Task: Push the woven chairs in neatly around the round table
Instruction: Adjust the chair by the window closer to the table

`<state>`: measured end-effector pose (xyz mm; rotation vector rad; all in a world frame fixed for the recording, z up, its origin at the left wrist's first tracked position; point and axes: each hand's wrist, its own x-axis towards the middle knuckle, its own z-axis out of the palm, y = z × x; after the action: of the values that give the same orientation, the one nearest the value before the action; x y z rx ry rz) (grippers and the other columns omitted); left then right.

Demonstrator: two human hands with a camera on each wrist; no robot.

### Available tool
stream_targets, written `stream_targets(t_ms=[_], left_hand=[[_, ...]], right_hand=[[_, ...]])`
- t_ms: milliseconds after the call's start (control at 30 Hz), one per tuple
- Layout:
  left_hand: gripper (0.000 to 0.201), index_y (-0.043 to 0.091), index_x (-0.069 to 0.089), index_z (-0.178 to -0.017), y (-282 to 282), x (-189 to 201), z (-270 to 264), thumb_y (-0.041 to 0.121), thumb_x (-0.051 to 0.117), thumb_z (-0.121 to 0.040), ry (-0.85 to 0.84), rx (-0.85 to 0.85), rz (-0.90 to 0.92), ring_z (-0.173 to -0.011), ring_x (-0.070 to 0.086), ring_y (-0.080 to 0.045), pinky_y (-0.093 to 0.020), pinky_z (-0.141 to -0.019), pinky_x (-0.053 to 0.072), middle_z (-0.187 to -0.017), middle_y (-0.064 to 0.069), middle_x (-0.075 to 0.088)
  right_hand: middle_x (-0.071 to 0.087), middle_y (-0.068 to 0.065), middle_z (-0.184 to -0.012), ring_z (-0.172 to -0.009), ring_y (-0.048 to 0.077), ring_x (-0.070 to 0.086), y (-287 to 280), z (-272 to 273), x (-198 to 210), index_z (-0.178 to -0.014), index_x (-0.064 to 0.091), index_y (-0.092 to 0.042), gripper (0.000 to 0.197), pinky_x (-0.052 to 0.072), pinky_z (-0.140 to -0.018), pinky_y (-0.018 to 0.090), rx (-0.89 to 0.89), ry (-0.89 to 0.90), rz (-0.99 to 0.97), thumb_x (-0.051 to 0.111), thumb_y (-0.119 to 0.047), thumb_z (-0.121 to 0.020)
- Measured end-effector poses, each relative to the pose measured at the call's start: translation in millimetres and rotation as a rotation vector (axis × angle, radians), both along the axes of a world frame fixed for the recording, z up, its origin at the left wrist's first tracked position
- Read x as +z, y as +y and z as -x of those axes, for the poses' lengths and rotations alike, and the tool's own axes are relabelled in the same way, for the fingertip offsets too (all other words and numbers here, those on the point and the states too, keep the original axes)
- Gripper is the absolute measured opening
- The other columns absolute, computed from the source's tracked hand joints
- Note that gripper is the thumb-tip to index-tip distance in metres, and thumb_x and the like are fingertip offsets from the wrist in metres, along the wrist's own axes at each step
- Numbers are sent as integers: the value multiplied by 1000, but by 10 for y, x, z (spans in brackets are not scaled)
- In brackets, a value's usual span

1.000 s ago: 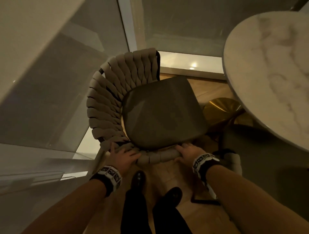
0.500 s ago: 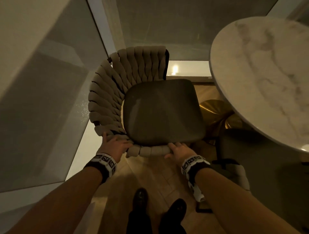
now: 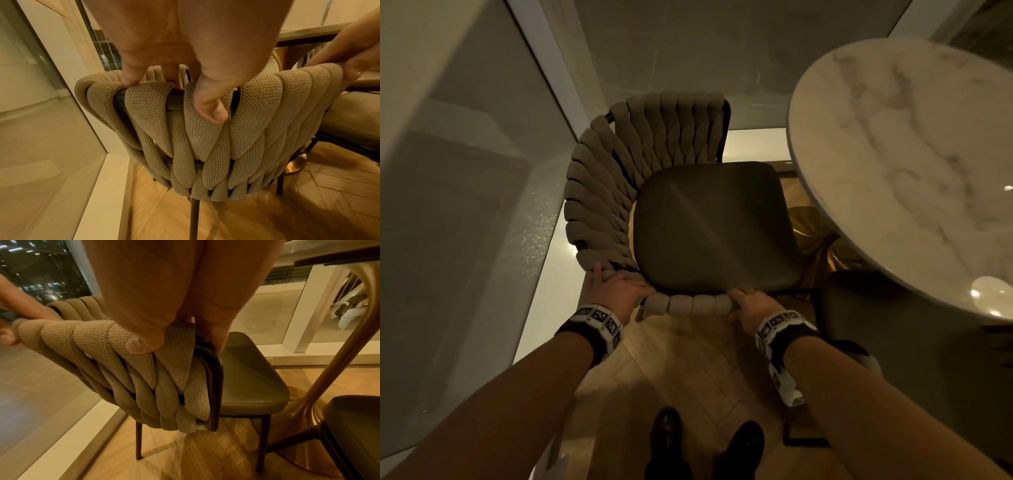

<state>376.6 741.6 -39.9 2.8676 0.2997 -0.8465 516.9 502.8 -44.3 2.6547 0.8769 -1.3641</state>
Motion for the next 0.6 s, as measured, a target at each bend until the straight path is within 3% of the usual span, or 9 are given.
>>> stream_targets(t_ms=[133,233,367,467,600], left_hand=[[59,49,41,-135,48,-49,-83,14,49,-89,-22,-6,14,-142,28,-19,-72,-110,-5,-148,15,41],[54,46,39,-137,33,-49,-83,19,46,-91,-36,-7,2,-143,25,-20,-70,-110,-8,-151,12,38],[64,42,34,-141,-56,-128,13,24,57,-84,-67,35,-26,-144,21,-21,-68,-109,-12,-152,10,33],[56,41,36,-141,-87,-198,49,29,53,-88,-80,88,14,-143,22,-19,-69,-111,-10,-151,10,36],[55,38,41,-139,-58,-170,38,22,51,-88,-62,77,61,-143,24,-20,-71,-111,-8,-150,8,39]], right_hand=[[38,6,-147,-133,28,37,-8,-70,5,-145,28,-33,57,34,-110,44,-55,-12,13,52,-40,-93],[32,6,-151,-136,29,34,-34,-42,9,-146,26,-33,57,32,-111,45,-95,-12,-8,50,-35,-95],[25,5,-154,-138,29,31,-88,26,20,-147,23,-31,56,32,-113,44,-136,-21,-60,49,-29,-97],[29,6,-152,-136,29,36,-107,22,30,-146,27,-30,53,33,-112,44,-131,-18,-51,48,-30,-97],[34,7,-149,-132,29,40,-157,50,13,-144,31,-30,50,36,-110,44,-98,-20,-57,49,-31,-97]])
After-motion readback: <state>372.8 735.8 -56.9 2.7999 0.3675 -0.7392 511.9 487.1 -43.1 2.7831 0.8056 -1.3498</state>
